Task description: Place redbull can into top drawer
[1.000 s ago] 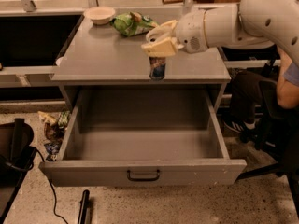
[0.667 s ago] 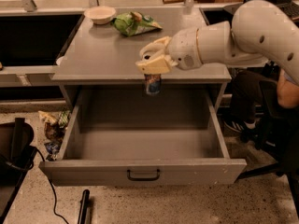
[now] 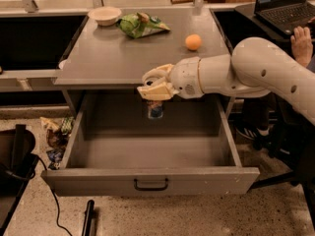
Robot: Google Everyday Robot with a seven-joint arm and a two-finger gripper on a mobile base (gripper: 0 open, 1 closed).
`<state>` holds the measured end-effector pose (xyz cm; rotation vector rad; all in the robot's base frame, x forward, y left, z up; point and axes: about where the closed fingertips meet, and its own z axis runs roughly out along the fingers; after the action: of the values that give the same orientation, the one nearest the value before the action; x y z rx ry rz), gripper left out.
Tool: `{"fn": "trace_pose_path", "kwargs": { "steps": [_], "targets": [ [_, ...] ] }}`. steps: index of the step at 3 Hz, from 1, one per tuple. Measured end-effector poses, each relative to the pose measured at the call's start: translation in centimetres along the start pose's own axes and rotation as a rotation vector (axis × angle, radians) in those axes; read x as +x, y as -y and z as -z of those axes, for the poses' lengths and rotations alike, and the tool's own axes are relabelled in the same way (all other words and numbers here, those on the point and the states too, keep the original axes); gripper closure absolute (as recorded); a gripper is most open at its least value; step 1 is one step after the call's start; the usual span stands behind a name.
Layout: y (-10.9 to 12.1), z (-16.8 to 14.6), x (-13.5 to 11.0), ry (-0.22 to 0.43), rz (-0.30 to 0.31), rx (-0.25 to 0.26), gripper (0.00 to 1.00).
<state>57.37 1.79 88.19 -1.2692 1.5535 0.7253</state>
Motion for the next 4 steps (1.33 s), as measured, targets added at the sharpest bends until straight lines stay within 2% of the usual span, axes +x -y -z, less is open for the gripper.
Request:
{"fn": "trace_pose_path", "kwargs": {
  "steps": [1, 2, 4],
  "targets": [
    [0.0, -0.4, 2.2, 0.024, -0.02, -0.015, 1.0],
    [0.5, -0.8, 5.4, 0.025, -0.014, -0.026, 1.0],
    [1.8, -1.4, 11.4, -0.022, -0.056, -0.025, 1.0]
  ]
}}
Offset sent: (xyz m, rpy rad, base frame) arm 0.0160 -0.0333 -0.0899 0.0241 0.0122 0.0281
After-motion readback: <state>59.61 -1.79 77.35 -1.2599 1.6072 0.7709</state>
